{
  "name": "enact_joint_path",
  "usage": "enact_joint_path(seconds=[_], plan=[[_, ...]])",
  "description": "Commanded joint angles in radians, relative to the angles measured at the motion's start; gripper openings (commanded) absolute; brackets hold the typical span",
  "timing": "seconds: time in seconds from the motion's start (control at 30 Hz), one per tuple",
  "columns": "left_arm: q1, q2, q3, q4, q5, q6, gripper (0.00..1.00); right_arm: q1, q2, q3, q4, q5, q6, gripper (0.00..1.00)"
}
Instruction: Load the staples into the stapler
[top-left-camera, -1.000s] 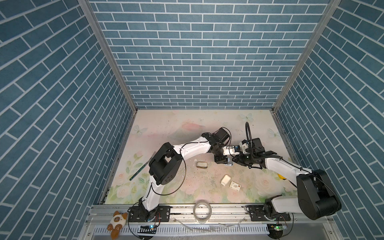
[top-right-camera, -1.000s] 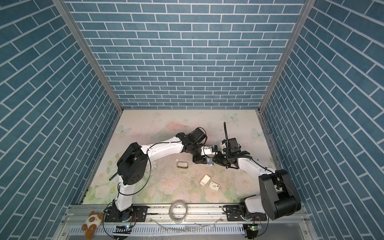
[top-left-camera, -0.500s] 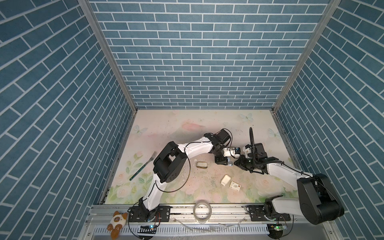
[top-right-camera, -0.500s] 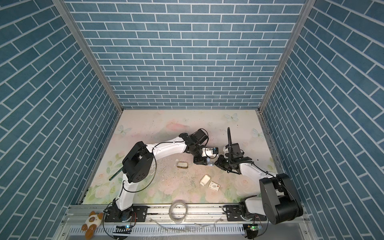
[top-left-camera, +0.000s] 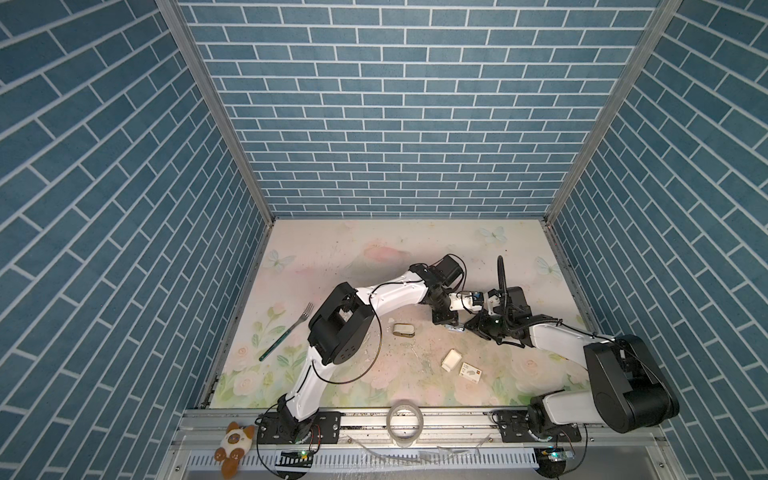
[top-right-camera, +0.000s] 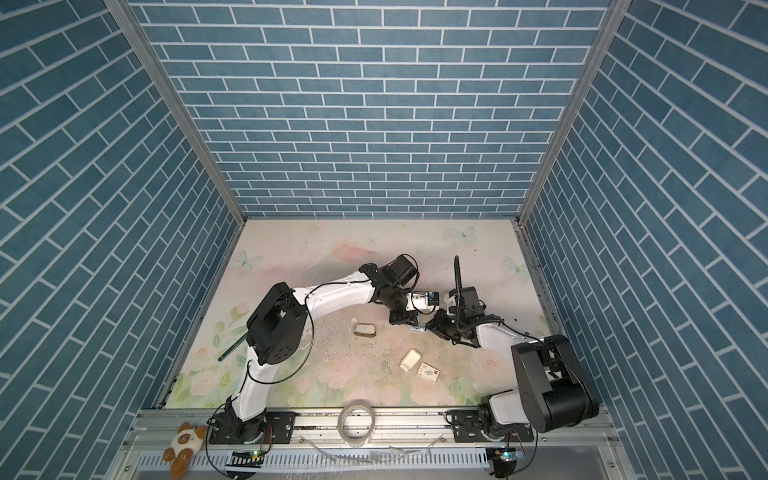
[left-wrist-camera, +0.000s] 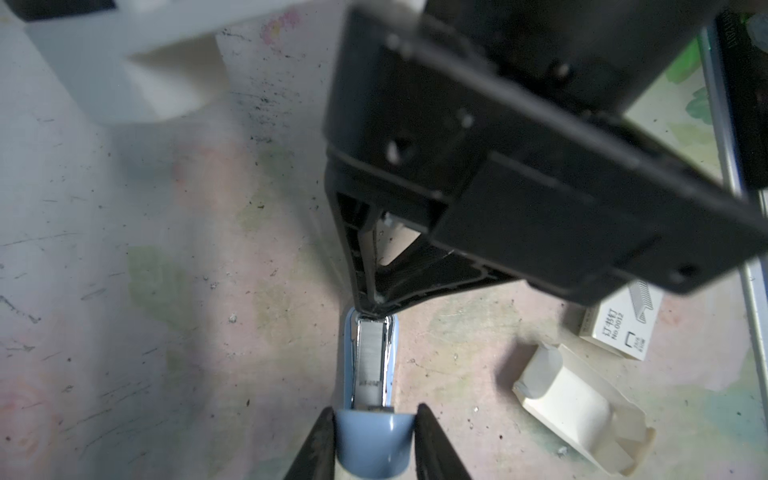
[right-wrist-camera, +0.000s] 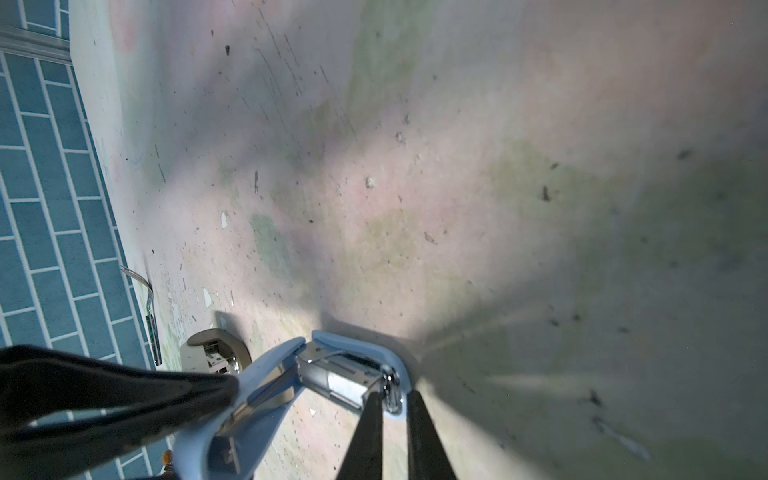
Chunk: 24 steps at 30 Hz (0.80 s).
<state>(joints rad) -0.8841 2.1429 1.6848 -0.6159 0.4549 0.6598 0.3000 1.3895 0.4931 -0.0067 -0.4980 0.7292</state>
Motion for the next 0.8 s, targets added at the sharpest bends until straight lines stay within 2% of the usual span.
enact_joint_path(seconds=[0.0, 0.2, 0.6, 0.77], plan=[[-0.006, 0.026, 0.019, -0.031, 0.022, 0.001, 0.33, -0.008, 0.006, -0.015, 0.017, -0.008, 0.022, 0.14], [-0.005, 0.035, 0.024, -0.031, 0.021, 0.002, 0.3, -0.013, -0.008, -0.027, 0.023, -0.003, 0.027, 0.14], [-0.008, 0.058, 0.044, -0.041, 0.026, 0.001, 0.26, -0.014, 0.053, -0.025, 0.08, -0.083, 0.03, 0.13], [-0.012, 0.079, 0.066, -0.056, 0.015, 0.0, 0.23, -0.015, 0.053, -0.028, 0.083, -0.061, 0.037, 0.12]])
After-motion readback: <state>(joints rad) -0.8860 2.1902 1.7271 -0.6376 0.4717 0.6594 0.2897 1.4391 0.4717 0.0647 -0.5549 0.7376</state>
